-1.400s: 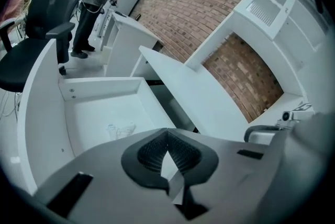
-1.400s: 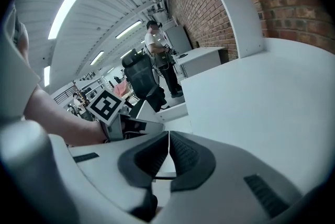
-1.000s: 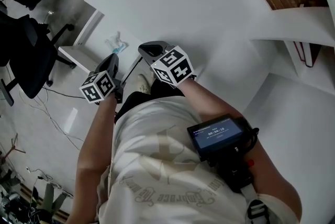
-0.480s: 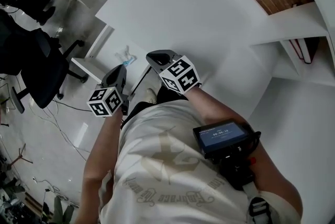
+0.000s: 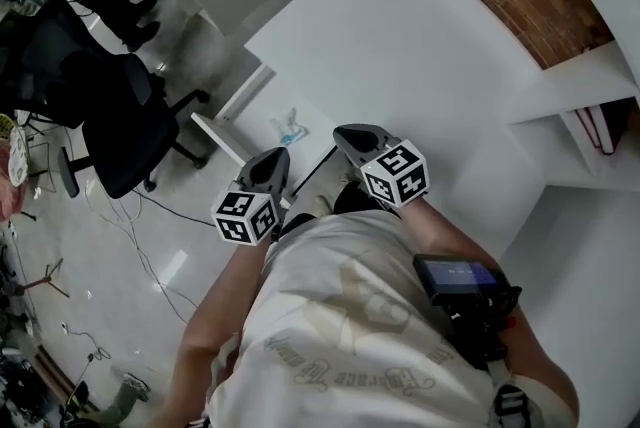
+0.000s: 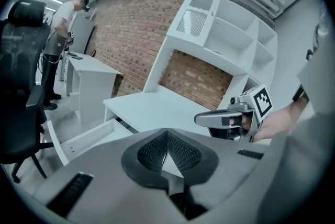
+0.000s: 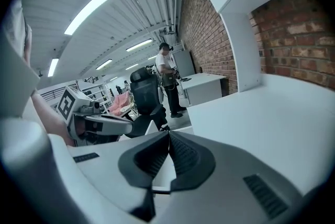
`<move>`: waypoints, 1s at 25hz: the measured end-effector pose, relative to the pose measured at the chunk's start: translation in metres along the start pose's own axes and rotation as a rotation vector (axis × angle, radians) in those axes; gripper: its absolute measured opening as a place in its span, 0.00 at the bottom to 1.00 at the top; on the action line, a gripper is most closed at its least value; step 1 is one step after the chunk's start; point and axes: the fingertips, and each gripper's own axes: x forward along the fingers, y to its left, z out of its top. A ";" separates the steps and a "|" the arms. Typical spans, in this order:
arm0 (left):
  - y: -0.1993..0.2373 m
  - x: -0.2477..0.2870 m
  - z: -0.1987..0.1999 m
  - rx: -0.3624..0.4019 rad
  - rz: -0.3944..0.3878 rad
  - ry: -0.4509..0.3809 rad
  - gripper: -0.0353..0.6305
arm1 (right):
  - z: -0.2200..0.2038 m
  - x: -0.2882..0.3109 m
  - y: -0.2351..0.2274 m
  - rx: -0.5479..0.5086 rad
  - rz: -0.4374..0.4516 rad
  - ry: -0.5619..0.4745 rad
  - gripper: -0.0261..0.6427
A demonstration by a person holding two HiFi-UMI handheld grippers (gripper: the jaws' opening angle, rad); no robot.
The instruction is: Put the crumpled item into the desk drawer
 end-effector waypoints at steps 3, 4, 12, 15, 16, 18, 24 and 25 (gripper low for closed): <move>0.004 -0.013 0.003 0.028 0.011 -0.018 0.09 | 0.004 0.003 0.009 0.020 0.016 -0.022 0.07; 0.005 -0.017 0.004 0.032 0.015 -0.025 0.09 | 0.004 0.003 0.011 0.021 0.017 -0.025 0.07; 0.012 -0.053 0.009 0.049 0.048 -0.078 0.09 | -0.011 -0.004 0.040 -0.005 0.030 -0.013 0.07; 0.015 -0.065 0.006 0.045 0.055 -0.088 0.09 | -0.021 -0.005 0.047 -0.009 0.030 0.001 0.07; 0.016 -0.068 0.003 0.042 0.058 -0.088 0.09 | -0.023 -0.005 0.050 -0.012 0.031 0.003 0.07; 0.018 -0.074 -0.002 0.036 0.065 -0.085 0.09 | -0.026 -0.005 0.054 -0.025 0.033 0.007 0.07; 0.020 -0.084 -0.007 0.042 0.073 -0.088 0.09 | -0.025 0.001 0.065 -0.048 0.037 0.010 0.07; 0.020 -0.085 -0.007 0.043 0.072 -0.089 0.09 | -0.024 0.002 0.067 -0.049 0.038 0.010 0.07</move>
